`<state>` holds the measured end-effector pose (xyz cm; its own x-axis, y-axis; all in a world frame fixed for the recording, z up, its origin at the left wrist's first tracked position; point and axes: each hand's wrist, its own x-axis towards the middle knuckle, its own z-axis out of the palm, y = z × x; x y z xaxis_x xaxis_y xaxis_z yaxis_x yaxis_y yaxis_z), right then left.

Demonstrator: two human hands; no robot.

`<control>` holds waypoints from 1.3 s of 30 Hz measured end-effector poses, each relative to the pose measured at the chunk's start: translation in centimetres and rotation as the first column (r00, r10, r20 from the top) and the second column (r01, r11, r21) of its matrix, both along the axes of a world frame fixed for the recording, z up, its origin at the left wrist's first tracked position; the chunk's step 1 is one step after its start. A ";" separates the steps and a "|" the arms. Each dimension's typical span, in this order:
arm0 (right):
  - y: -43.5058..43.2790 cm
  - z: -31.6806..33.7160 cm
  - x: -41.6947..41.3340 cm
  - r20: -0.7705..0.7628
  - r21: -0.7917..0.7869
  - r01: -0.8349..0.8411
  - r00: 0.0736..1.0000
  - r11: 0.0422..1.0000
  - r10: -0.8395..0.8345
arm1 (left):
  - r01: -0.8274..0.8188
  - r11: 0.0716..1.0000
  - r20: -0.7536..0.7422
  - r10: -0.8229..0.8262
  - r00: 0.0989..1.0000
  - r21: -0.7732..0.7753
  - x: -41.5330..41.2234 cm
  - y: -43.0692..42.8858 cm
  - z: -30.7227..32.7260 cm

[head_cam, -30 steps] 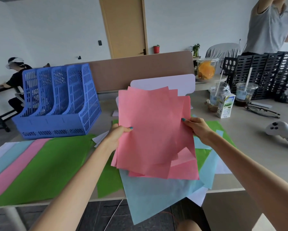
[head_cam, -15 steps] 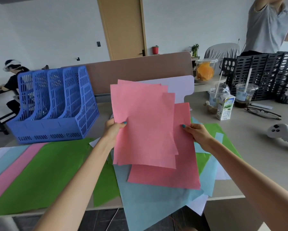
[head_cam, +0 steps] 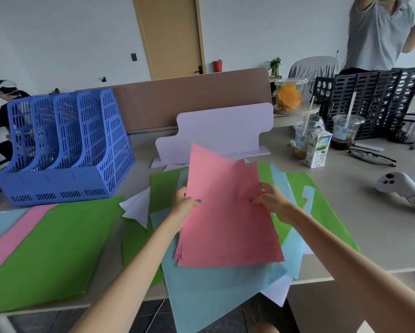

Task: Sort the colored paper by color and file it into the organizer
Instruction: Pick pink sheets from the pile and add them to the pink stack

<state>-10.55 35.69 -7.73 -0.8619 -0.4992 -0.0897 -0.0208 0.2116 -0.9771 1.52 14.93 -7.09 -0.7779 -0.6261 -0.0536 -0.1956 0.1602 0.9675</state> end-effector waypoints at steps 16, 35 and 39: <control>2.7 0.3 -0.3 0.009 -0.239 0.188 0.982 0.953 -0.191 | 0.112 0.993 -0.111 -0.106 0.988 0.048 0.0 3.7 0.0; 9.5 1.3 -6.8 -0.160 0.520 0.290 0.957 0.803 -0.243 | 0.098 0.967 0.049 -0.089 0.995 -0.236 -2.5 7.4 -2.7; 8.9 1.5 -7.7 -0.087 0.569 0.207 0.977 0.796 -0.192 | 0.143 0.966 0.056 -0.134 0.989 -0.214 -2.3 7.5 -2.6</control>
